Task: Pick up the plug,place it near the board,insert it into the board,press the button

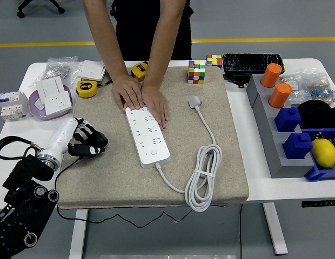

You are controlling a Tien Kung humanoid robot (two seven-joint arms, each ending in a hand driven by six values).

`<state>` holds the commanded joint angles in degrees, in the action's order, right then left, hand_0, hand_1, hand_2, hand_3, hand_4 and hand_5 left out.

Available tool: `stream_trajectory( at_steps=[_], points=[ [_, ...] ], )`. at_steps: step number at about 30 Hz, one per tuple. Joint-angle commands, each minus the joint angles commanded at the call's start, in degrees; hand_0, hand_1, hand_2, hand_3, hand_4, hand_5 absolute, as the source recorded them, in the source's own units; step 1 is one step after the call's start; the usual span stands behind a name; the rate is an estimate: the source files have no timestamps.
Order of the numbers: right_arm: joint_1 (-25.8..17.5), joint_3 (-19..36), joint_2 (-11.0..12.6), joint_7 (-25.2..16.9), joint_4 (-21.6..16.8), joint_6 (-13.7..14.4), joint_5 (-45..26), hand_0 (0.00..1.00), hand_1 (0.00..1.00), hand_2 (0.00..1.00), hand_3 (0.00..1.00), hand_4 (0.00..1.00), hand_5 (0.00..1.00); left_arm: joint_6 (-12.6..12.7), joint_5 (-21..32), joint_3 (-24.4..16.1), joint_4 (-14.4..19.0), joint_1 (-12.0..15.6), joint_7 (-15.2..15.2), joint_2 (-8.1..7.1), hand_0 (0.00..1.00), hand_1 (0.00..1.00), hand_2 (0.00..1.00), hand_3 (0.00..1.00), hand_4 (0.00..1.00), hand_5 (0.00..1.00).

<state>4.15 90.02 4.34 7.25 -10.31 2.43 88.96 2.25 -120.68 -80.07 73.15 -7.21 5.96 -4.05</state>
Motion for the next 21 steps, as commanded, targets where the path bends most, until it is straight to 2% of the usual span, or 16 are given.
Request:
stream_trajectory(
  at_steps=[7,14,21],
  points=[
    [0.22,-0.71,0.04,-0.12,0.0,0.03,-0.51,0.831,0.725,0.72,0.763,0.998,0.988,-0.45,2.88,2.88,2.24,-1.5,-0.01,-1.17,0.334,0.186,0.221,0.262,0.834,0.04],
    [0.3,-0.73,0.19,-0.04,0.0,0.03,-0.43,0.83,0.724,0.72,0.763,0.998,0.986,-1.26,4.0,7.87,2.68,-5.43,-0.09,-2.59,0.338,0.189,0.219,0.262,0.839,0.039],
    [0.31,-0.72,0.03,0.28,0.0,0.07,-0.43,0.829,0.722,0.72,0.763,0.998,0.987,1.23,3.95,14.25,-4.29,-11.21,-3.07,-2.76,0.337,0.188,0.219,0.261,0.84,0.04]
  ],
)
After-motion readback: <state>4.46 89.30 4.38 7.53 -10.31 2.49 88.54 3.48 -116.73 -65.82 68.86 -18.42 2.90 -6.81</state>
